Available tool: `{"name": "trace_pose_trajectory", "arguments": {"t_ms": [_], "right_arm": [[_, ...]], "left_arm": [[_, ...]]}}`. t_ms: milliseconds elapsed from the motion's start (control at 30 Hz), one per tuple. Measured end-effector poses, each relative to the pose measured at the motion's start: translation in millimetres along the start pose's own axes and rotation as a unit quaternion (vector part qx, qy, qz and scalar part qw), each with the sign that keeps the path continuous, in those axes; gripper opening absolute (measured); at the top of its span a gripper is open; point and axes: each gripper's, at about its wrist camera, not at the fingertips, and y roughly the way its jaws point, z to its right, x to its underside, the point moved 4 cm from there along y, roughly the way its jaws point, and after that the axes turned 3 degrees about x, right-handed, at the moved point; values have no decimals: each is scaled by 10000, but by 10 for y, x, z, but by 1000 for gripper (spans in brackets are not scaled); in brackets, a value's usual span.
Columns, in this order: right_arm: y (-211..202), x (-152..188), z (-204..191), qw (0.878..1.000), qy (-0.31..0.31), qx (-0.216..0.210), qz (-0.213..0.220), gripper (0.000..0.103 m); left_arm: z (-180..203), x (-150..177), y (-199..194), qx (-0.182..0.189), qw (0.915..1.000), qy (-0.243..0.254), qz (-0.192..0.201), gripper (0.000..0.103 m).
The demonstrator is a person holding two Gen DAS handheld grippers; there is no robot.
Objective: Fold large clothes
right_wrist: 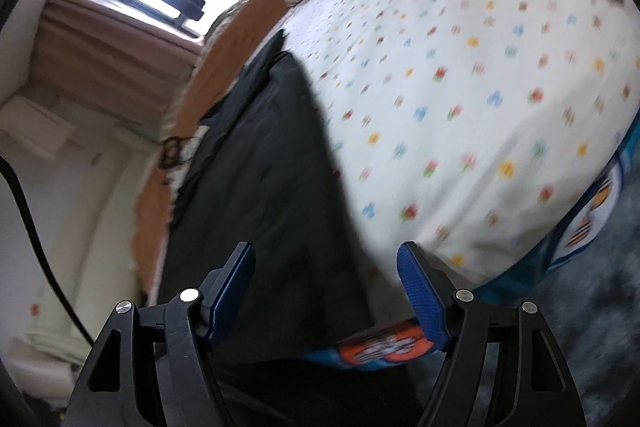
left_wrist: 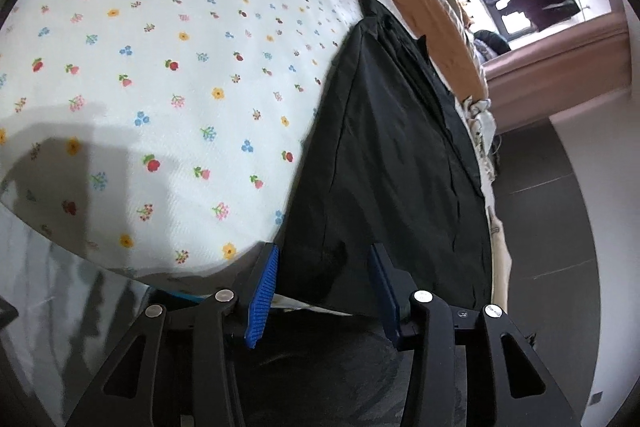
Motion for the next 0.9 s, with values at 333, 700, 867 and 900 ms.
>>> {"name": "trace_pose_trajectory", "arguments": {"t_ms": [333,700,867,900], "right_arm": [[121,115,-110,9971,16,-750,93,75],[302,-81,-348,9979,-171,-529,339,69],[260,-18,-390,9969,-174,-696,314,69],[243,-3,-391,9966,-193,-744,310,69]], "left_arm": [[31,-59,120,622,9978,-244,41,47],[63,-121,202,1018,9937,-453,94,47],[115,-34,9,1609,9857,-461,166,47],[131,-26,-20,1652,9851,-434,188,47]]}}
